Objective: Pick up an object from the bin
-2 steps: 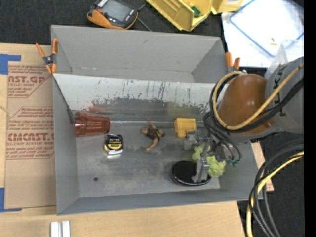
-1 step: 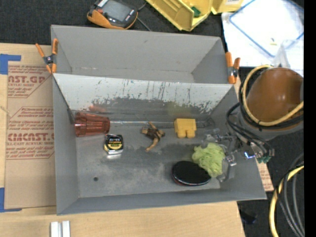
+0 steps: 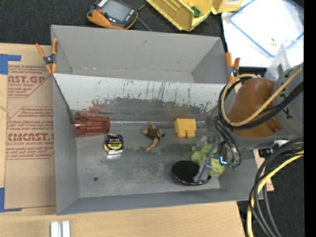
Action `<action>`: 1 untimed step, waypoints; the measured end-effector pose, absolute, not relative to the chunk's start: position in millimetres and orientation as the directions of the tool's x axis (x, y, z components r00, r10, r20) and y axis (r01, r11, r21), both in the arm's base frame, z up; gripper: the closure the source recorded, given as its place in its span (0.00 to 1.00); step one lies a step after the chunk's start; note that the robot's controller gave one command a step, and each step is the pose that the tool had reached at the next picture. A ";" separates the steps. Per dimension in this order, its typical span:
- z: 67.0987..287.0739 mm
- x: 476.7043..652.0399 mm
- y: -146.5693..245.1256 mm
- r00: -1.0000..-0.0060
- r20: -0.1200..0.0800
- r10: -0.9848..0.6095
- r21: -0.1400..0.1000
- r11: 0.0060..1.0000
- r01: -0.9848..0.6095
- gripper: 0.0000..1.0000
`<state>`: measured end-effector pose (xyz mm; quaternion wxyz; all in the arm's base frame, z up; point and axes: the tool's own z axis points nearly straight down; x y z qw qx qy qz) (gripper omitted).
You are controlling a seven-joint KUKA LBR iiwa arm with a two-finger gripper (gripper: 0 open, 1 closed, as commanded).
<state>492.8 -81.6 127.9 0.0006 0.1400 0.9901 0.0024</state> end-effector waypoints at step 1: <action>174.7 487.0 -103.2 -0.993 -0.007 0.120 0.002 0.993 0.120 0.00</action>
Offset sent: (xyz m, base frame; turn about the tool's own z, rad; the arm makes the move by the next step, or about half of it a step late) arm -0.0051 0.0285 -0.0576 -0.4575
